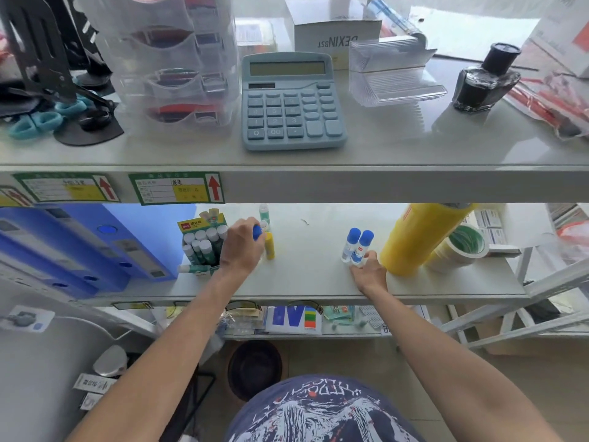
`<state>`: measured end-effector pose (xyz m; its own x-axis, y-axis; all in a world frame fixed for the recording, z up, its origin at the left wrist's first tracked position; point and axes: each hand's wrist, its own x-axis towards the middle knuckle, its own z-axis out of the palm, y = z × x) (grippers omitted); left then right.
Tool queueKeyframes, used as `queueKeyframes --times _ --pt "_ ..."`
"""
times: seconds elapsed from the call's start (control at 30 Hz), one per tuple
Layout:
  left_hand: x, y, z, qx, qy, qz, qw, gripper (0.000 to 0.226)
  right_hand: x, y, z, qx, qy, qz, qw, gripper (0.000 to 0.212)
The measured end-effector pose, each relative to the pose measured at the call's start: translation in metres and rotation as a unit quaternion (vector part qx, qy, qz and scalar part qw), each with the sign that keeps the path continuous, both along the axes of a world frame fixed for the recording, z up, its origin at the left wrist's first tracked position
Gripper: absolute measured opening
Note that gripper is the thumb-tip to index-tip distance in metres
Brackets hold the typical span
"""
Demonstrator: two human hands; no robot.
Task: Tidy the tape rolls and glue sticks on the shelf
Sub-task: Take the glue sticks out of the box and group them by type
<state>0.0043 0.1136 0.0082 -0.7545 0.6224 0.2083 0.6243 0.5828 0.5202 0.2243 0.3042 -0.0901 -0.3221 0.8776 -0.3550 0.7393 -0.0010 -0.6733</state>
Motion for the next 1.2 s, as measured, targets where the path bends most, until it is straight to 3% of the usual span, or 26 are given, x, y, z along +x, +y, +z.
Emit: queueKeyframes --times 0.23,0.43,0.6,0.7,0.83,1.0,1.2 --pt "0.067 0.041 0.007 0.038 -0.064 -0.172 0.982 0.027 0.003 -0.001 0.000 0.001 0.028 -0.012 1.000 0.031" --pt "0.089 0.089 -0.014 0.031 -0.142 -0.167 0.975 0.029 0.005 0.001 0.002 -0.013 0.017 0.021 1.000 0.035" --pt "0.102 0.104 -0.026 0.058 -0.158 -0.185 0.968 0.028 0.005 0.007 -0.002 -0.028 0.023 0.031 0.999 0.028" --pt "0.102 0.107 -0.037 0.051 -0.217 -0.172 0.959 0.029 0.005 0.010 -0.005 -0.024 0.027 0.034 0.999 0.027" --pt "0.098 0.101 -0.060 -0.010 -0.308 -0.152 0.939 0.037 0.005 0.012 -0.008 -0.010 0.030 0.044 0.999 0.022" --pt "0.098 0.102 -0.074 -0.017 -0.372 -0.162 0.914 0.060 0.006 0.014 -0.010 0.009 0.037 0.060 0.997 0.015" --pt "0.100 0.118 -0.082 -0.015 -0.375 -0.139 0.916 0.036 0.009 0.020 -0.011 0.015 0.040 0.067 0.997 0.009"
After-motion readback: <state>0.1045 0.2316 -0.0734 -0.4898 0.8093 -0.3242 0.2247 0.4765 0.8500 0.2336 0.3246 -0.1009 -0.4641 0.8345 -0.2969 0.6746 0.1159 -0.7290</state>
